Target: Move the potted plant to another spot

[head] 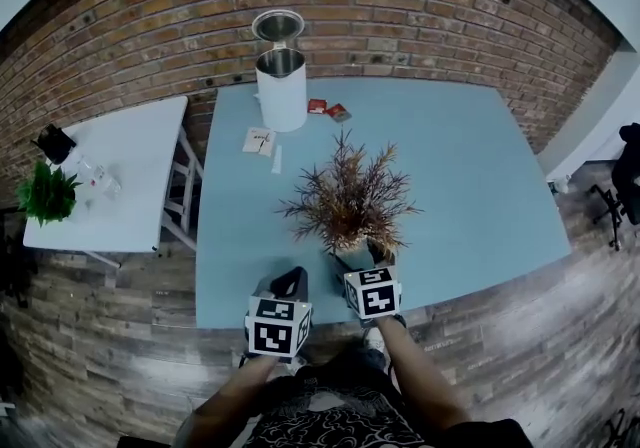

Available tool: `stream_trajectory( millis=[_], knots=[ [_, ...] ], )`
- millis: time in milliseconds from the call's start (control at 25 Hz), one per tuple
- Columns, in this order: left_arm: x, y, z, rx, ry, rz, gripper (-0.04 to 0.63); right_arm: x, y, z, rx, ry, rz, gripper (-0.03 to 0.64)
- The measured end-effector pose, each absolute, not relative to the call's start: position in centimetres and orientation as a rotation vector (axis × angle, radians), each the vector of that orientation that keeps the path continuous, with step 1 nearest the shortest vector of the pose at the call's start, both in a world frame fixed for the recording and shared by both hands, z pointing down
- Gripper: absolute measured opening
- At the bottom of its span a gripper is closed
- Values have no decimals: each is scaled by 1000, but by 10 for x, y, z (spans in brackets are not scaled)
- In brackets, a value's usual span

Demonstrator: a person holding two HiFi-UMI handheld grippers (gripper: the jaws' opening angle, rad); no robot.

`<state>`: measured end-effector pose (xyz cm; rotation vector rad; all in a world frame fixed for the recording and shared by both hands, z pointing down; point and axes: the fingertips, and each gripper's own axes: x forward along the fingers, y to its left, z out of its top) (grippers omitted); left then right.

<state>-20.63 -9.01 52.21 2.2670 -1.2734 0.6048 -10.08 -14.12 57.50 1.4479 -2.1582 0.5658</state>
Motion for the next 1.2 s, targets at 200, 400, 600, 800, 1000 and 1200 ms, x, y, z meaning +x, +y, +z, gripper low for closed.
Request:
stream_trajectory(
  millis=[200,400,600,800,1000,1200],
  knots=[
    [-209,-86,518,2291,-1311,583,0,-110,-122,559,1478,-2185,586,334],
    [-210,-86,513,2314,-1355,549,0,-123,-104,536,1484,-2236,572,235],
    [-210,-86,508,2328,-1359,530,0,-136,-93,516,1474,-2274,534,151],
    [-210,-83,504,2338,-1345,522,0,-148,-86,502,1468,-2306,506,91],
    [-214,-84,502,2345,-1352,521,0,-156,-85,493,1471,-2337,507,6],
    [-218,-85,501,2345,-1353,522,0,-166,-85,490,1451,-2355,499,6]
  ],
)
